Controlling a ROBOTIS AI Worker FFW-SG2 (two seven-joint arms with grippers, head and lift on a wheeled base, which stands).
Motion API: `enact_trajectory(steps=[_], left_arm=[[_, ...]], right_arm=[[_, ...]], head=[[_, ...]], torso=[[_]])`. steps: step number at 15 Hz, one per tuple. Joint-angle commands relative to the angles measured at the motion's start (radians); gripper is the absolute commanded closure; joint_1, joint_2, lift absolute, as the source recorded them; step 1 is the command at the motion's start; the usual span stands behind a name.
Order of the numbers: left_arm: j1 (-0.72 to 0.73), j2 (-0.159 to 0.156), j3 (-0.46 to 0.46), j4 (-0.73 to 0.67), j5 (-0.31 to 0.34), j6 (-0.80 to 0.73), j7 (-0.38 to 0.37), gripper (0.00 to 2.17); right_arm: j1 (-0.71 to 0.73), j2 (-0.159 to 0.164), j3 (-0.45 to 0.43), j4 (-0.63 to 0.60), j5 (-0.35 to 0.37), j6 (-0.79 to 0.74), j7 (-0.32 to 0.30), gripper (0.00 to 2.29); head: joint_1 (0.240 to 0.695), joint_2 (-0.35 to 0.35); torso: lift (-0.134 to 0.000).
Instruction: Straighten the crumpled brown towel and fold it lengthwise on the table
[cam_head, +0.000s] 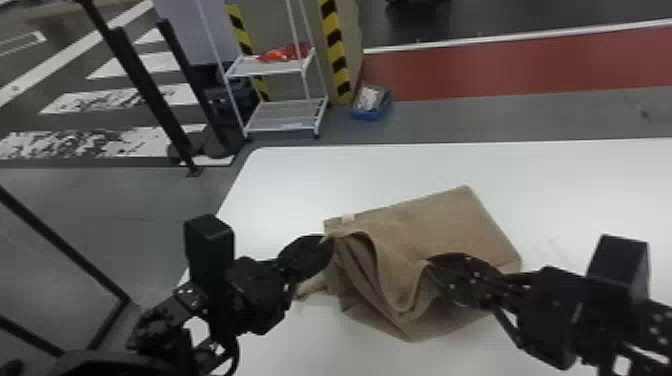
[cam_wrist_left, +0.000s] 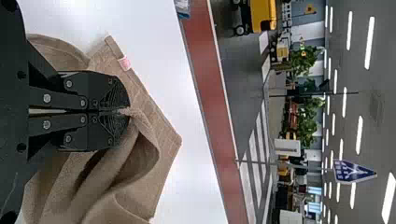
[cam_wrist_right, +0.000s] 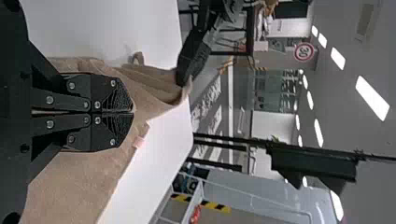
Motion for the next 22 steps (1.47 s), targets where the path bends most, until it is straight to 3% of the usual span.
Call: enact_trajectory(steps=[1,2,5,7,9,12,16,20,22], left_arm=[[0.001,0.003,0.001,0.001,0.000,0.003,0.001,1.12],[0.001,0.003,0.001,0.001,0.000,0.003,0.001,1.12],[0.001,0.003,-0.004,0.003,0.000,0.003,0.003,1.12],[0.001,0.003,-0.004,0.007,-0.002,0.003,0.003,1.12],[-0.001,0.002,-0.008,0.009,-0.003,0.003,0.003,1.12],[0.002,-0.001,-0.011,0.011,-0.006,0.003,0.001,1.12],[0.006,-0.003,-0.011,0.009,-0.008,0.000,0.001,1.12],[0.010,-0.003,-0.010,0.009,-0.008,0.000,0.001,1.12],[0.009,-0.003,-0.010,0.011,-0.008,0.000,0.001,1.12]], right_arm=[[0.007,0.000,-0.035,0.003,-0.032,0.003,0.040,0.16],[0.007,0.000,-0.060,0.000,-0.043,0.003,0.040,0.01],[-0.037,0.020,-0.150,0.007,-0.082,0.144,0.011,0.05],[-0.072,0.023,-0.184,0.063,-0.159,0.212,-0.087,0.05],[-0.151,0.031,-0.172,0.172,-0.162,0.282,-0.188,0.07],[-0.281,0.063,-0.140,0.349,-0.162,0.322,-0.254,0.08],[-0.424,0.074,-0.020,0.527,-0.142,0.350,-0.296,0.09],[-0.490,0.076,0.006,0.616,-0.099,0.427,-0.296,0.24],[-0.496,0.076,0.005,0.628,-0.098,0.427,-0.294,0.42]], head=[[0.695,0.322],[0.695,0.334],[0.695,0.305],[0.695,0.250],[0.695,0.206],[0.695,0.167],[0.695,0.189],[0.695,0.233],[0.695,0.232]], torso=[[-0.120],[-0.120],[-0.120],[-0.120],[-0.120],[-0.120],[-0.120],[-0.120],[-0.120]])
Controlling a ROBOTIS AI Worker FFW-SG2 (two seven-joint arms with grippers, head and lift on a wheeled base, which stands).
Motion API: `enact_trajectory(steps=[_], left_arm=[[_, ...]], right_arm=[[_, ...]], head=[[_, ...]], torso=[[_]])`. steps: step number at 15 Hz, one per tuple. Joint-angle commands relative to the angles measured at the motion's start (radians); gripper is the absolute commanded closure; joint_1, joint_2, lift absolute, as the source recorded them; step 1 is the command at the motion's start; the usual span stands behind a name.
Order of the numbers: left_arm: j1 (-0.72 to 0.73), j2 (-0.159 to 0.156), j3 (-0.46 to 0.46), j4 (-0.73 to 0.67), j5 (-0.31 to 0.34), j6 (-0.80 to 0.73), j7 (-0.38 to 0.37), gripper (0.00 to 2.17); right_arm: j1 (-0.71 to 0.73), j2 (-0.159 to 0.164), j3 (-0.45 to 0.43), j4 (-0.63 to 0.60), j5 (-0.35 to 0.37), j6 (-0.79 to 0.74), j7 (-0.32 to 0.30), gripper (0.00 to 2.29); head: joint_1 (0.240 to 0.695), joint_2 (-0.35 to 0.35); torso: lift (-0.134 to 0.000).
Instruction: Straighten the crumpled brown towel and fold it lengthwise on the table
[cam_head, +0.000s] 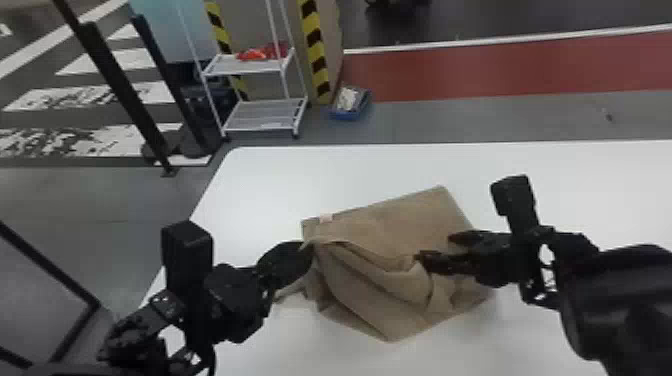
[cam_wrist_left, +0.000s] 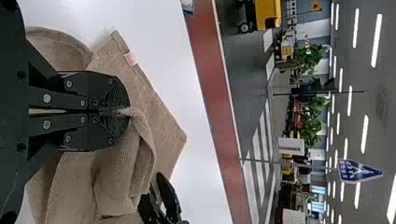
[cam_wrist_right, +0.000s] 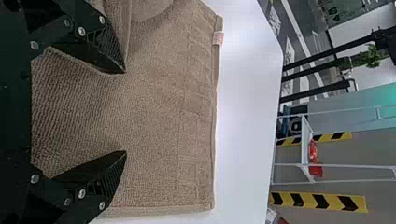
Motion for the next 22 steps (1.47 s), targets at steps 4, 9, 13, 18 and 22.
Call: enact_trajectory(steps=[4,9,13,18,22], left_arm=[[0.000,0.000,0.000,0.004,0.000,0.000,0.000,1.12],[0.000,0.000,0.000,0.006,-0.001,0.000,0.000,1.12],[-0.002,0.000,0.000,0.012,0.000,-0.009,0.002,1.12],[-0.040,0.000,-0.020,0.076,-0.003,-0.061,0.013,1.12],[-0.076,0.002,-0.034,0.115,-0.011,-0.061,0.014,1.12]], right_arm=[[0.001,0.001,-0.017,0.010,-0.002,-0.001,0.005,1.09],[0.044,0.001,-0.056,-0.024,-0.016,-0.059,-0.002,2.01],[0.179,0.001,-0.163,-0.219,-0.053,-0.065,-0.001,2.02],[0.483,0.001,-0.370,-0.622,-0.117,0.018,0.002,2.02],[0.636,-0.009,-0.415,-0.739,-0.025,0.082,0.064,1.97]], head=[[0.695,0.229],[0.695,0.219],[0.695,0.199],[0.695,0.115],[0.695,0.017]], torso=[[-0.120],[-0.120],[-0.120],[-0.120],[-0.120]])
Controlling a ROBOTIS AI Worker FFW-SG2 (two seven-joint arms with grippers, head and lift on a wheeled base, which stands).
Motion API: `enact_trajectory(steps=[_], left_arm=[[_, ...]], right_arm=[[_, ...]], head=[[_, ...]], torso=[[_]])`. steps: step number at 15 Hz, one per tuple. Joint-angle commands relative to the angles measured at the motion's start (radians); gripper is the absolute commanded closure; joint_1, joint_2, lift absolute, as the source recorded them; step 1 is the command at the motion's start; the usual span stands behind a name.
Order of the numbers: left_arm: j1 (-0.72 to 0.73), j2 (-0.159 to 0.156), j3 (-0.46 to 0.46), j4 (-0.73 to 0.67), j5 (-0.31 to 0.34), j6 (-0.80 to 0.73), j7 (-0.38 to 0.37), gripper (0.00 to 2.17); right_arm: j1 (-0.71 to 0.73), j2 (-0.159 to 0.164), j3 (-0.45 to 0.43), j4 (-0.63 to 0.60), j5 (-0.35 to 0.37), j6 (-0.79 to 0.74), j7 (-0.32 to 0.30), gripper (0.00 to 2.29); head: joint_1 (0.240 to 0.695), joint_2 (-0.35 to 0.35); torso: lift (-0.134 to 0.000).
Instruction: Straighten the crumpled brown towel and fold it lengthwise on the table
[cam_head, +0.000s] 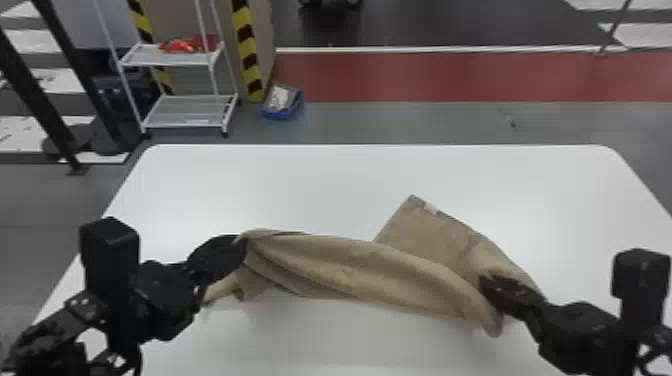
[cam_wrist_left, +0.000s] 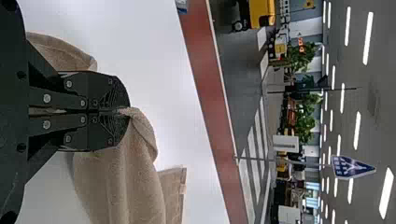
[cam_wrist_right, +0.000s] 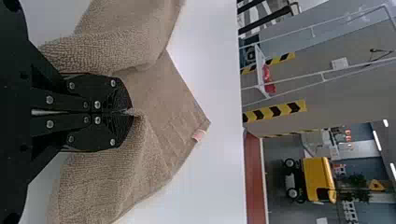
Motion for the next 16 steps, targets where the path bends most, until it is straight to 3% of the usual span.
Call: enact_trajectory(steps=[1,3,6,8,11,16], left_arm=[[-0.008,0.001,-0.008,0.013,-0.001,0.000,-0.002,1.12],[-0.006,0.001,-0.011,0.011,-0.001,0.000,-0.003,1.12],[-0.003,0.006,-0.009,0.008,-0.001,0.000,-0.003,1.12],[-0.006,0.006,-0.011,0.008,-0.003,0.000,-0.005,1.12],[-0.015,0.004,-0.015,0.014,-0.020,0.003,-0.009,1.12],[-0.049,0.002,-0.024,0.028,-0.035,0.043,-0.017,1.11]], right_arm=[[0.046,-0.011,-0.003,-0.019,0.064,0.015,0.071,1.67],[0.059,-0.032,-0.018,-0.045,0.096,-0.013,0.163,0.10],[0.056,-0.075,-0.013,-0.119,0.274,-0.025,0.293,0.01],[0.056,-0.134,-0.013,-0.128,0.357,-0.086,0.316,0.05],[0.059,-0.213,0.010,-0.119,0.602,-0.206,0.353,0.08],[0.064,-0.283,0.008,-0.079,0.722,-0.307,0.453,0.10]], head=[[0.695,0.006],[0.695,0.003],[0.695,-0.001],[0.695,-0.011],[0.695,-0.061],[0.695,-0.119]], torso=[[-0.120],[-0.120],[-0.120],[-0.120],[-0.120],[-0.120]])
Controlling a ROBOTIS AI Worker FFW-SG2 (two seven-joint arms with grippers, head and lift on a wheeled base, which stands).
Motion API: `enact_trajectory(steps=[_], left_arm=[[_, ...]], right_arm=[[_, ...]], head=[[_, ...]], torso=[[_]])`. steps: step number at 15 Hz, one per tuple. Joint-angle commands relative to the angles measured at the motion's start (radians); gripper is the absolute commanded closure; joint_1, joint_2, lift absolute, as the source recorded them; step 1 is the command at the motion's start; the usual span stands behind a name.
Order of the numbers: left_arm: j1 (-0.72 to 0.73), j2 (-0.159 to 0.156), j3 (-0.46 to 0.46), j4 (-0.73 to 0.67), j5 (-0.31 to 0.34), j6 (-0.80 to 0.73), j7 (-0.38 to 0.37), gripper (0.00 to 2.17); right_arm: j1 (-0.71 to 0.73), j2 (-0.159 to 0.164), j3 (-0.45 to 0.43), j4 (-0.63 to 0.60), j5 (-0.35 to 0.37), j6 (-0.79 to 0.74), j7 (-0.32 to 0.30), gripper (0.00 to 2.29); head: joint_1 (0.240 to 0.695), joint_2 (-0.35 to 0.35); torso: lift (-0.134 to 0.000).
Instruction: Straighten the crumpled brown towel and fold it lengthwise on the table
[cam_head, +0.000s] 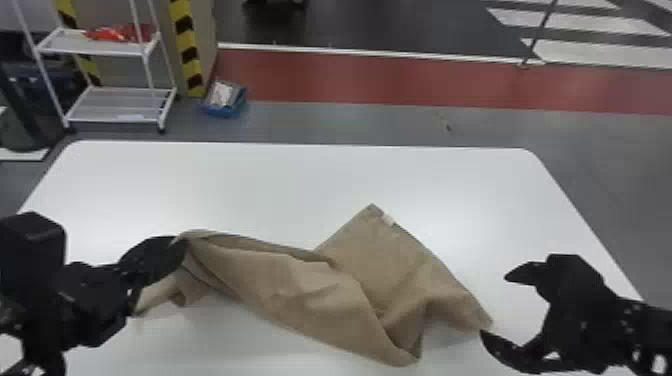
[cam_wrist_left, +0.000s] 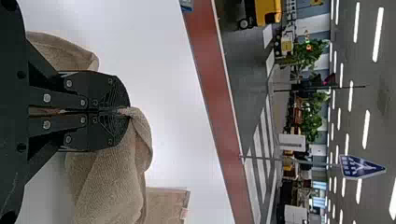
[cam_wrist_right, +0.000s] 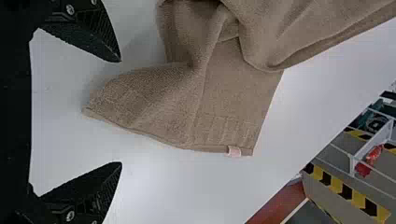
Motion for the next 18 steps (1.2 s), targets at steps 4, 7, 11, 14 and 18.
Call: enact_trajectory(steps=[4,7,11,14,18], left_arm=[[0.005,-0.002,-0.008,0.005,-0.016,0.008,-0.006,1.11],[0.007,-0.002,-0.008,0.011,-0.014,0.008,-0.006,1.11],[0.008,-0.002,-0.005,0.010,-0.014,0.008,-0.006,1.11],[0.010,0.001,0.001,0.011,-0.011,0.008,-0.006,1.11],[0.014,0.001,0.003,0.011,-0.011,0.005,-0.006,1.11]], right_arm=[[0.005,-0.092,0.048,0.048,0.166,-0.095,0.060,0.27],[-0.026,-0.104,0.066,0.096,0.189,-0.098,0.060,0.47],[-0.081,-0.110,0.103,0.174,0.227,-0.098,0.069,0.60],[-0.109,-0.110,0.120,0.202,0.235,-0.098,0.071,0.69],[-0.135,-0.108,0.131,0.214,0.207,-0.105,0.097,1.17]], head=[[0.695,-0.134],[0.695,-0.155],[0.695,-0.167],[0.695,-0.167],[0.695,-0.154]], torso=[[-0.120],[-0.120],[-0.120],[-0.120],[-0.120]])
